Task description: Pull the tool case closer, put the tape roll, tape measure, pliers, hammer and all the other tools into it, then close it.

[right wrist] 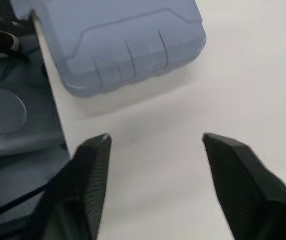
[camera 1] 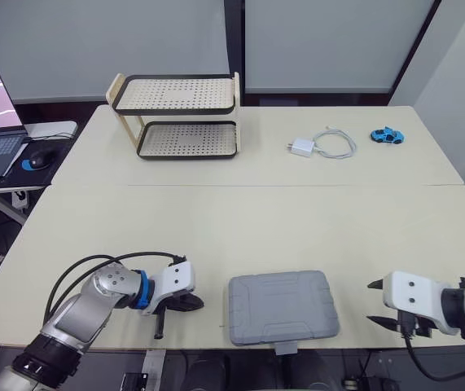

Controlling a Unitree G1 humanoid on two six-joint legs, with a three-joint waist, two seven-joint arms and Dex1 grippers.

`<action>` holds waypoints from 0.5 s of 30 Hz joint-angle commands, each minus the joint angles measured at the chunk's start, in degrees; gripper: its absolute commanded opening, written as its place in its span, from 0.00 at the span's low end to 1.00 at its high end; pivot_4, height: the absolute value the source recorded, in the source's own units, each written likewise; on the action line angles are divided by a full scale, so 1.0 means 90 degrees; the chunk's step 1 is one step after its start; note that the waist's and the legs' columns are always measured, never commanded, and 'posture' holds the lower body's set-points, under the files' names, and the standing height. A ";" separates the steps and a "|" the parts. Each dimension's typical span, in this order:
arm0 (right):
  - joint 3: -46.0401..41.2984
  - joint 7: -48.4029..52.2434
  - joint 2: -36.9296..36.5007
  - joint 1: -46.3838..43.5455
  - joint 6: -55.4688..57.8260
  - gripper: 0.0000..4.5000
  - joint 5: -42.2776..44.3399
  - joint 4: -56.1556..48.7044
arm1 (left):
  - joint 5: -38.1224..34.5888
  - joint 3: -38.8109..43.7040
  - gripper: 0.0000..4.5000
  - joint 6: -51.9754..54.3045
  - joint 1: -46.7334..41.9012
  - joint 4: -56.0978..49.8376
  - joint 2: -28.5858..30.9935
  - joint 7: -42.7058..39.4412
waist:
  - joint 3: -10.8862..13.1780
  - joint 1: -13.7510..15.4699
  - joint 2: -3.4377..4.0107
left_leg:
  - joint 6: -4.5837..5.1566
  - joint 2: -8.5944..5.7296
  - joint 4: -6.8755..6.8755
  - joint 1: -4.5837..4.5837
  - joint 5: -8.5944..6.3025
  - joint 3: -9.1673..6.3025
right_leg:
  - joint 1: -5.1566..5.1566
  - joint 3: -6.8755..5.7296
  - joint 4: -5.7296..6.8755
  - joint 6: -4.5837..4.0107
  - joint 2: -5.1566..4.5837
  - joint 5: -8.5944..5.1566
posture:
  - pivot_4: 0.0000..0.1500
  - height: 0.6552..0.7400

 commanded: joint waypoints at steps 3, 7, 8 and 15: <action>0.1181 -0.0212 0.0123 -0.0593 -0.0045 0.23 -0.0589 0.0282 | 0.0168 -0.0180 0.00 0.0217 0.0023 -0.0425 -0.0366 0.0407 | 0.0000 -0.0002 -0.0001 | -0.0001 0.0000 0.0001 0.0001 0.0000 0.0001 | 0.0000 0.0000 0.0002 0.0000 0.0001 0.0000 | 1.00 1.00; 0.1843 -0.0168 0.0307 -0.0907 -0.0046 0.01 -0.0733 0.0448 | 0.0271 -0.0438 0.00 0.0406 -0.0050 -0.0633 -0.0670 0.0530 | 0.0001 -0.0002 -0.0002 | -0.0002 0.0000 0.0003 -0.0001 0.0001 -0.0002 | 0.0001 -0.0001 0.0001 0.0000 0.0002 0.0000 | 1.00 1.00; 0.1978 -0.0169 0.0365 -0.0991 -0.0034 0.01 -0.0759 0.0477 | 0.0294 -0.0500 0.00 0.0428 -0.0088 -0.0651 -0.0729 0.0536 | 0.0001 -0.0001 -0.0002 | -0.0002 -0.0001 0.0005 -0.0001 0.0001 0.0000 | 0.0001 0.0000 0.0002 0.0000 0.0001 0.0000 | 1.00 1.00; 0.2480 -0.0073 0.0591 -0.1350 0.0068 0.01 -0.0743 0.0424 | 0.0449 -0.0704 0.00 0.0418 -0.0445 -0.0420 -0.1065 0.0588 | 0.0000 0.0002 -0.0002 | -0.0004 -0.0003 0.0019 -0.0001 0.0003 -0.0004 | 0.0002 -0.0002 0.0010 0.0000 0.0002 0.0000 | 1.00 1.00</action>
